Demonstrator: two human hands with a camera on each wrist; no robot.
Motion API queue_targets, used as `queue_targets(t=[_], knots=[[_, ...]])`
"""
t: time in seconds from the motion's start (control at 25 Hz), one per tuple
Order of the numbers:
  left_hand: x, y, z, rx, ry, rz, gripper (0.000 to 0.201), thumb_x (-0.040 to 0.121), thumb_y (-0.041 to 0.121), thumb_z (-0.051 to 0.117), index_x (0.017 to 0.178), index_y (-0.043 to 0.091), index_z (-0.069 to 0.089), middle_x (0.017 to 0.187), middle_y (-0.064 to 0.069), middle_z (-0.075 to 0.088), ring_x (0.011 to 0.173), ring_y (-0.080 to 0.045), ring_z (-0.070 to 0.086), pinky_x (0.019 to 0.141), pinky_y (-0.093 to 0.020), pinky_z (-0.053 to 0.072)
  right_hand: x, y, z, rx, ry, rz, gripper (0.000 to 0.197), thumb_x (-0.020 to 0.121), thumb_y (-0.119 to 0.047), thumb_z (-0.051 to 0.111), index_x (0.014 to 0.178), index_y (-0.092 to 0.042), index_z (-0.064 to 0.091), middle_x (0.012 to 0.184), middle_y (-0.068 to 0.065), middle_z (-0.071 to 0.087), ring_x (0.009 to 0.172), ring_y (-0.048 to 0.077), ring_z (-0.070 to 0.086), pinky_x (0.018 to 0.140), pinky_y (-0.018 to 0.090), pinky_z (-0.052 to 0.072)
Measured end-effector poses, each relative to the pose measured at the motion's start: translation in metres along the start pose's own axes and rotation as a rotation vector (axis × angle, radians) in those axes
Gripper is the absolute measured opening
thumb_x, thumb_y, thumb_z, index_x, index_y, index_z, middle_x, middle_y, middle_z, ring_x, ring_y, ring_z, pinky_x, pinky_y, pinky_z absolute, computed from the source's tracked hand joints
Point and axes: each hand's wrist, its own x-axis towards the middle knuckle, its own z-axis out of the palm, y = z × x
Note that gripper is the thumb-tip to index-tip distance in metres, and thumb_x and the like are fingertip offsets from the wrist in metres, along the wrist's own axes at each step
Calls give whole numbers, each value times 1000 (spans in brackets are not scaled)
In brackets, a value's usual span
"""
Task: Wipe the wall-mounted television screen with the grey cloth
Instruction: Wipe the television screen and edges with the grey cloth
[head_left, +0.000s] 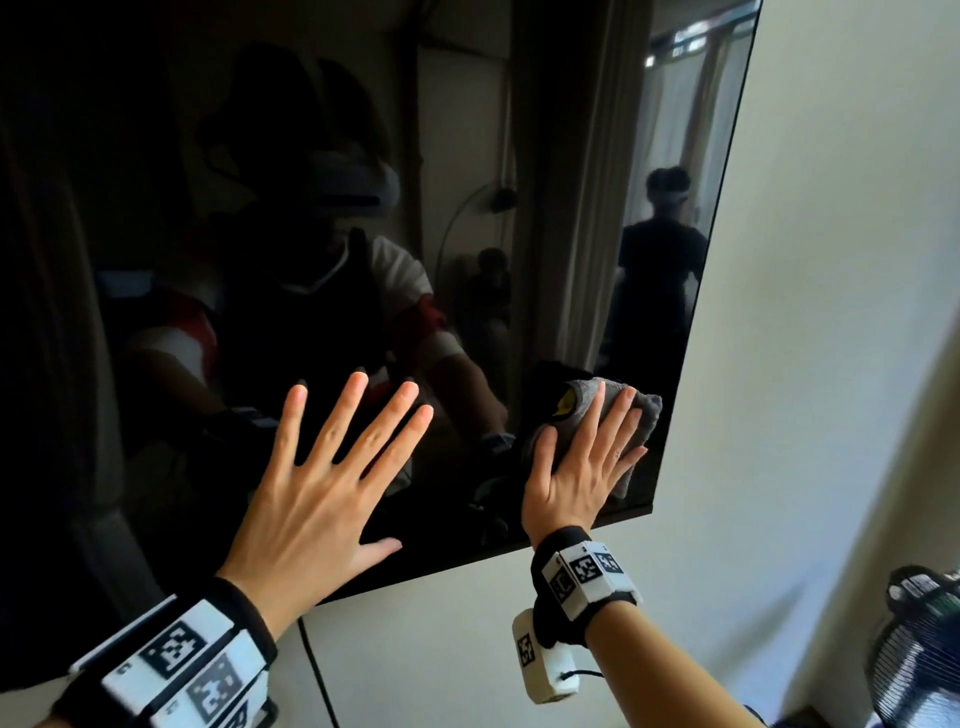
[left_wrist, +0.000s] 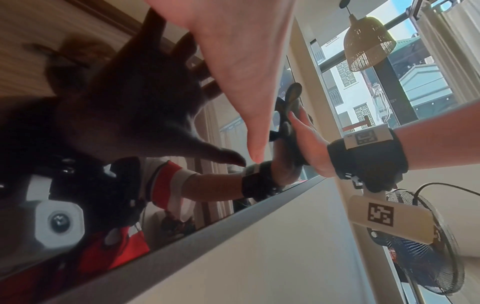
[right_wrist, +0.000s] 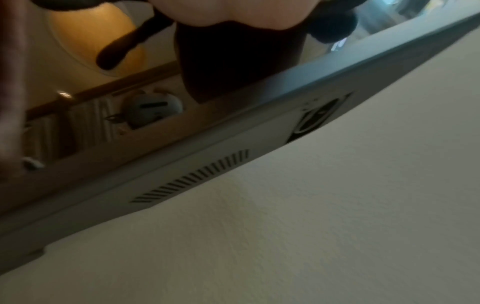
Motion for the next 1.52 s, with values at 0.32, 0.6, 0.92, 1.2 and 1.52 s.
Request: queue_targets(t=[0.32, 0.6, 0.92, 1.2, 1.52], knots=[[-1, -15, 5, 14, -13, 29, 133, 54, 77, 74, 159, 23, 13, 168, -1, 10, 153, -29, 10, 122, -57, 11, -3, -56, 14, -52, -11, -204, 69, 92, -41, 37, 152, -33, 4, 159, 2, -2, 148, 23, -8, 116, 55, -9], [-8, -35, 2, 28, 53, -23, 132, 57, 77, 72, 159, 21, 10, 168, -4, 7, 154, -29, 8, 122, -59, 6, 8, -115, 16, -59, -29, -271, 67, 93, -44, 37, 152, -26, 11, 159, 4, -2, 148, 23, -7, 116, 56, -8], [-25, -83, -12, 53, 98, -58, 131, 60, 78, 67, 160, 20, 6, 169, -2, 5, 155, -28, 4, 120, -63, 1, -7, -158, 23, -49, -42, -230, 67, 94, -44, 35, 151, -29, 3, 160, 1, -5, 147, 20, -9, 116, 56, -7], [-32, -91, -10, 61, 103, -36, 131, 64, 77, 65, 159, 17, -3, 169, -1, -3, 155, -25, -1, 123, -58, 1, -18, -185, 28, 18, -49, -137, 61, 96, -38, 30, 151, -28, 5, 161, 4, 0, 147, 19, -8, 117, 52, -8], [-51, -120, -7, 85, 114, -27, 131, 66, 80, 61, 159, 15, -7, 169, -3, -4, 155, -23, -2, 124, -54, 1, -56, -215, 42, 12, -80, -99, 64, 97, -38, 32, 152, -27, 2, 161, 6, -4, 147, 22, -10, 116, 54, -10]])
